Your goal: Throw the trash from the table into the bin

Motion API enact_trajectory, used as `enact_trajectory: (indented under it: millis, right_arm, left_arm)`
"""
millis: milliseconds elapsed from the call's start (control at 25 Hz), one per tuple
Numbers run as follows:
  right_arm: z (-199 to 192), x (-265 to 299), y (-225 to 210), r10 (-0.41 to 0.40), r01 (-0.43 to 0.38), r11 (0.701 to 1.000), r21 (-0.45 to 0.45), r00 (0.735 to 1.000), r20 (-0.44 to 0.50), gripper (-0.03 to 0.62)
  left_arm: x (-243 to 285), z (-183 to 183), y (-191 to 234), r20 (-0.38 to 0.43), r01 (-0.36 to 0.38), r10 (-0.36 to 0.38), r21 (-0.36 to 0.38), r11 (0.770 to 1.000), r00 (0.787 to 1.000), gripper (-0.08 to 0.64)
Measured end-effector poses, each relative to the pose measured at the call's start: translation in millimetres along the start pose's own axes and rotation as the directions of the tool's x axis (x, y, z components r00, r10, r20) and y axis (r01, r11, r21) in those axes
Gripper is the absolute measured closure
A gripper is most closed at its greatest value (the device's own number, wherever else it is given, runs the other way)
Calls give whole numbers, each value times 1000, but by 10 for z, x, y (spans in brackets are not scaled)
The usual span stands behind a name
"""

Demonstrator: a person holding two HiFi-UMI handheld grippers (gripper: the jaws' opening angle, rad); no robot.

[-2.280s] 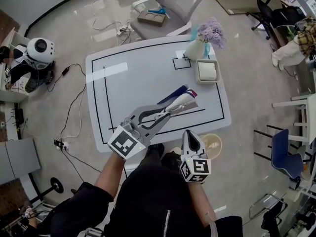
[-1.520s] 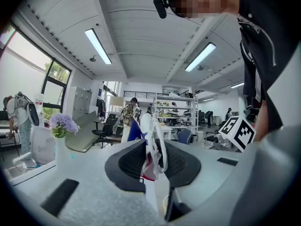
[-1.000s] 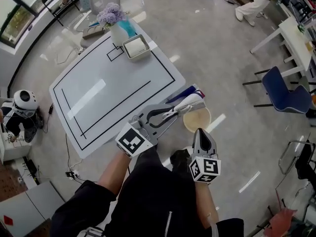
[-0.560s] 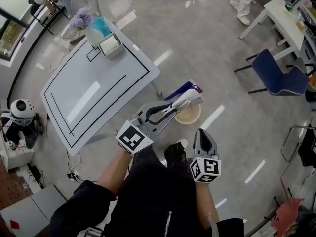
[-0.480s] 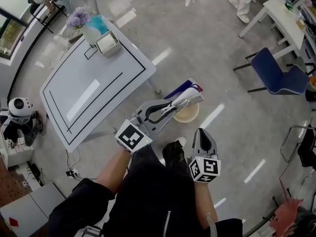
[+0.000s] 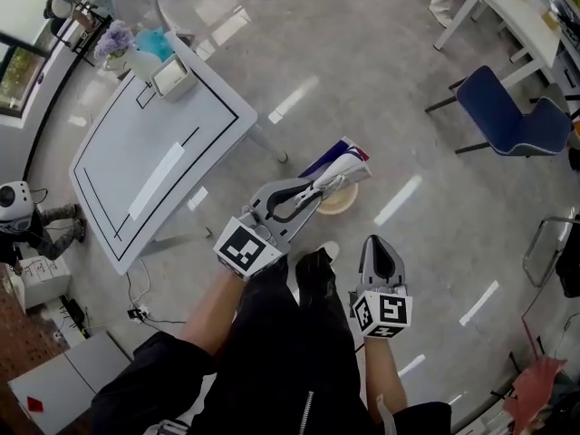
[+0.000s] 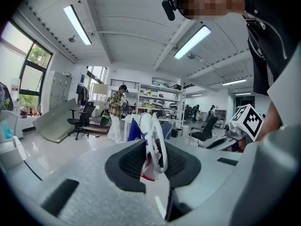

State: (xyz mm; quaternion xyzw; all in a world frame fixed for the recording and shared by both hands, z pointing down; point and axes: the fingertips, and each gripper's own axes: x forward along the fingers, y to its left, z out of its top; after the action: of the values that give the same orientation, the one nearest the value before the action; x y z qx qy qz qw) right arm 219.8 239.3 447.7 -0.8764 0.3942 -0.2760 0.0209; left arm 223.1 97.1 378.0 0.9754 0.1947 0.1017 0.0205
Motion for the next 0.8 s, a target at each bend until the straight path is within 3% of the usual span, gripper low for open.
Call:
enact_trajectory:
  millis: [120,280,520,680,800]
  right_arm:
    - [5,44,-58,-10,10,1000,0,1000,9,583]
    - [12,91,-79,-41,40,999,18,999,20,583]
    - [-66,165,-147,-64,64,997,45,998,-1,583]
    - [-132,291,-94,-72,73,996,54,997,-13,583]
    - [-147,362,-83,-72,73,996,56,997,-18,583]
  left_arm:
    - [85,-63,-27,-15,-3,2,-52,999,1000,485]
    - [179,-169,20,-8,33,-33,-3,999,999,485]
    - [344,-248,51,-22,25,-27,-75,997,999,485]
    - [363,-383,119,-18,45,-46,-54,998,999,486]
    - [408,-463,180,-30,26,-28,-79,997,999,486]
